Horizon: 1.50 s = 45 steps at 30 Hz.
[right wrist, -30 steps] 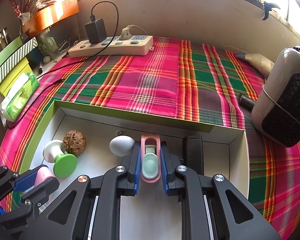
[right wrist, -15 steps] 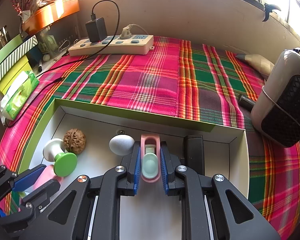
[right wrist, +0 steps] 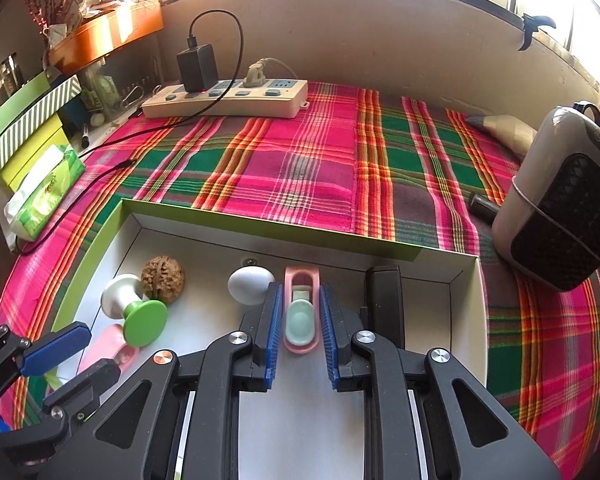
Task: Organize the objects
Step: 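Open left tool releasing spatula into box while right tool releases case there, then withdraw both tools toward textured walnut and white round container on cloth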
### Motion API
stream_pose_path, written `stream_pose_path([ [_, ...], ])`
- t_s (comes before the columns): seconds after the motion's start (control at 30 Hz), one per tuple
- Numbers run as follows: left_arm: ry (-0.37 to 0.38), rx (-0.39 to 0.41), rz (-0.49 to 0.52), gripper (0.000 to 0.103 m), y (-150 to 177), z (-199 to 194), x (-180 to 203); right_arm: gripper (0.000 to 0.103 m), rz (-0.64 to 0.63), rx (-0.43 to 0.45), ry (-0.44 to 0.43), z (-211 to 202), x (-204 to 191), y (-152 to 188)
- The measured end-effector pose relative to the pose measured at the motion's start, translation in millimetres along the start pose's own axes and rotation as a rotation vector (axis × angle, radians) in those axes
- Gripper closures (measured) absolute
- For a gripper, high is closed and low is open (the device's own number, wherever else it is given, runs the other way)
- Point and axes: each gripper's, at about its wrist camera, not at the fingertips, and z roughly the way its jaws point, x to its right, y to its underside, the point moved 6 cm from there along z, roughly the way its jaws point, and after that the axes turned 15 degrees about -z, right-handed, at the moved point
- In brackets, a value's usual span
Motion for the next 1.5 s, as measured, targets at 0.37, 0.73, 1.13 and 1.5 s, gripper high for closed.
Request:
stream_pose_path([
  [0.37, 0.001, 0.020, -0.004, 0.075, 4.0, -16.2, -1.9, 0.078, 0.000, 0.026, 0.010, -19.7, -6.2, 4.4],
  [0.73, 0.016, 0.043, -0.007, 0.073, 12.4, -38.1, -2.5, 0.078, 0.010, 0.072, 0.011, -49.8, -17.1, 14.6],
  [1.13, 0.039, 0.045, -0.007, 0.072, 29.8, -56.9, -4.2, 0.078, 0.031, 0.104, 0.013, -80.2, -24.5, 46.6],
  [1.5, 0.107, 0.020, 0.003, 0.067, 52.4, -66.3, -2.5, 0.070, 0.069, 0.127, 0.025, -100.9, -20.9, 79.8],
])
